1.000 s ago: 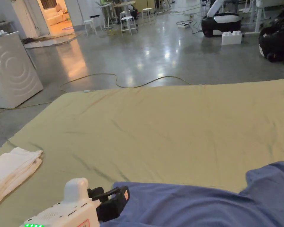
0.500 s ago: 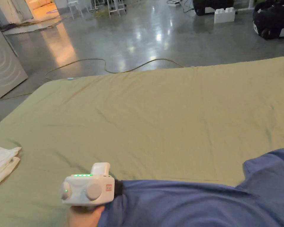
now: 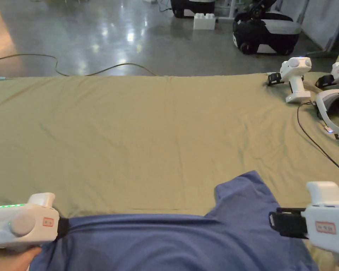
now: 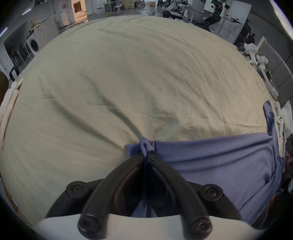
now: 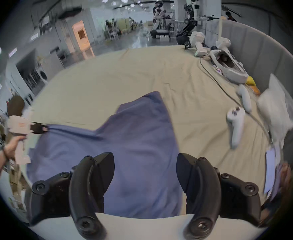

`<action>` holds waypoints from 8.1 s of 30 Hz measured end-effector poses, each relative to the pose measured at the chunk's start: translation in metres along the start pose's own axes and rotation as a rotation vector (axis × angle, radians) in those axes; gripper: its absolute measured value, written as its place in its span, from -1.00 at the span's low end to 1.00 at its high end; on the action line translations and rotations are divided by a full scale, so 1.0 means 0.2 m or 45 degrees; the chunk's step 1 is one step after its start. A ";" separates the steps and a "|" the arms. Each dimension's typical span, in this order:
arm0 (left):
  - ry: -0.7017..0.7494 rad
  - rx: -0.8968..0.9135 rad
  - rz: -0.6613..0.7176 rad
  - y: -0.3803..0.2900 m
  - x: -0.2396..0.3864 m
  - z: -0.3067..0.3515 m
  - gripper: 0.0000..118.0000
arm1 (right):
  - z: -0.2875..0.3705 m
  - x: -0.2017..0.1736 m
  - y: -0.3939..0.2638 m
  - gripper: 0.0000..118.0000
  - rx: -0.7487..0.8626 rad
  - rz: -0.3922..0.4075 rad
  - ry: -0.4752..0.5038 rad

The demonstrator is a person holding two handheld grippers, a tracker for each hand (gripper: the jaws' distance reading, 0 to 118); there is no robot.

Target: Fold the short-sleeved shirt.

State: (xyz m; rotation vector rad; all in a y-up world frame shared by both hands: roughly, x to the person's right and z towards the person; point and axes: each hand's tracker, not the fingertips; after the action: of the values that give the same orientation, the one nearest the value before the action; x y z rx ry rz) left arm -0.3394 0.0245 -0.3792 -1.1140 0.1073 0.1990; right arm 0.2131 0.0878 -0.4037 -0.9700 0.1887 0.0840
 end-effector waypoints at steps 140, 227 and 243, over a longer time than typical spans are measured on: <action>-0.643 0.470 0.485 -1.09 -0.08 1.03 -0.75 | 1.20 -0.61 -1.27 -1.00 0.512 -0.123 0.329; -0.794 0.203 0.177 -1.02 0.78 0.75 -0.80 | 1.22 -0.56 -1.51 -1.00 0.412 -0.137 0.362; -0.911 0.077 0.219 -1.00 0.92 0.59 -0.29 | 1.21 -0.36 -1.63 -1.00 0.355 -0.252 0.261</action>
State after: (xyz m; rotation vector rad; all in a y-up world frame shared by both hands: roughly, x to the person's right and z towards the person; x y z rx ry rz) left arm -0.1195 0.0653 -0.1863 -0.9183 -0.4274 0.7296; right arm 0.2229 0.1049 0.0082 -0.7134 0.2838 -0.2194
